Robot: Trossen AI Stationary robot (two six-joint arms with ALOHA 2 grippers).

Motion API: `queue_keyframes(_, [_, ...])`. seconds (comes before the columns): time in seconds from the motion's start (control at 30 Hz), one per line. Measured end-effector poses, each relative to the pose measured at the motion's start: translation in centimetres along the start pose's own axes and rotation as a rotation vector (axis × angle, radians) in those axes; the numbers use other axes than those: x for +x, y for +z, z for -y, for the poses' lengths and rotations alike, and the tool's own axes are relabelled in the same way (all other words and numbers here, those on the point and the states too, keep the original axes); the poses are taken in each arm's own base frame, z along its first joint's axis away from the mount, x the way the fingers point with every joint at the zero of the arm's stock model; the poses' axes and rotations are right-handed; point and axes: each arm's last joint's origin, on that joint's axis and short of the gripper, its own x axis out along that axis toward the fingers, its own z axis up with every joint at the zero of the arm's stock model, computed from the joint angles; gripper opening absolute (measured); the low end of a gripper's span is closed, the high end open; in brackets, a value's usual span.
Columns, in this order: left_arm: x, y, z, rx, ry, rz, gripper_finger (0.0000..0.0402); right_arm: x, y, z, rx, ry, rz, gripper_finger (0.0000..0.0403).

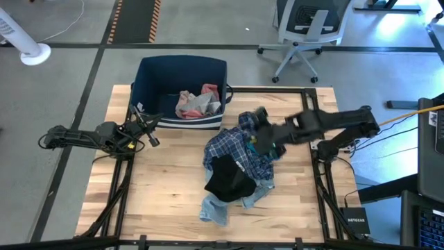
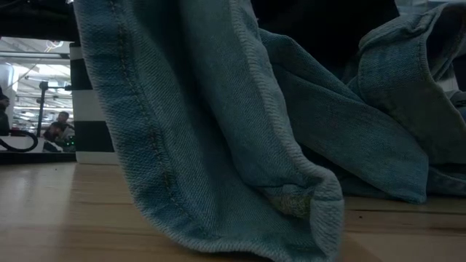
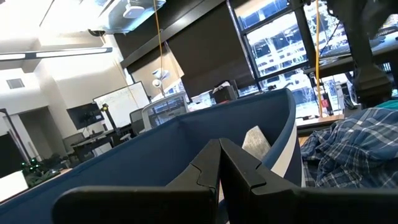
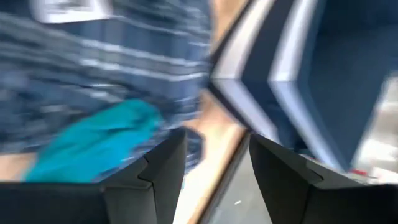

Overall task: Sort clothes
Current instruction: Put the blue sock into the blue laundry bin

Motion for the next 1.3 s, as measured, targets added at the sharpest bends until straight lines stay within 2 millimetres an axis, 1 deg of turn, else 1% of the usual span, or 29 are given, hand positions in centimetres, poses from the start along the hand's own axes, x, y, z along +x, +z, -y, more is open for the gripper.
queue_keyframes(0.1, [0.0, 0.0, 0.0, 0.0, 0.0, 0.0, 0.0001, 0.0, 0.5, -2.5, 0.022, 0.059, -0.036, 0.0195])
queue_keyframes(0.23, [0.0, 0.0, 0.0, 0.0, 0.0, 0.0, 0.0001, 0.3, 0.4, -6.0, 0.039, 0.132, -0.138, 0.0195])
queue_keyframes(0.4, [0.0, 0.0, 0.0, 0.0, 0.0, 0.0, 0.0001, 2.2, 0.2, -9.9, 0.015, 0.076, -0.245, 0.0195])
queue_keyframes(0.5, [0.0, 0.0, 0.0, 0.0, 0.0, 0.0, 0.0001, 3.6, -0.4, -11.7, 0.002, 0.076, -0.29, 0.0195])
queue_keyframes(0.57, [0.0, 0.0, 0.0, 0.0, 0.0, 0.0, 0.0001, 4.5, -0.9, -12.4, 0.002, 0.097, -0.32, 0.0195])
queue_keyframes(0.7, [0.0, 0.0, 0.0, 0.0, 0.0, 0.0, 0.0001, 5.6, -1.6, -13.4, -0.02, 0.113, -0.369, 0.0195])
queue_keyframes(0.87, [0.0, 0.0, 0.0, 0.0, 0.0, 0.0, 0.0001, 6.2, -1.5, -13.7, 0.001, 0.13, -0.343, 0.0195])
queue_keyframes(1.07, [0.0, 0.0, 0.0, 0.0, 0.0, 0.0, 0.0001, 6.4, -1.0, -13.8, 0.031, 0.144, -0.293, 0.0195])
queue_keyframes(1.3, [0.0, 0.0, 0.0, 0.0, 0.0, 0.0, 0.0001, 6.6, -1.2, -13.3, 0.026, 0.07, -0.31, 0.0195])
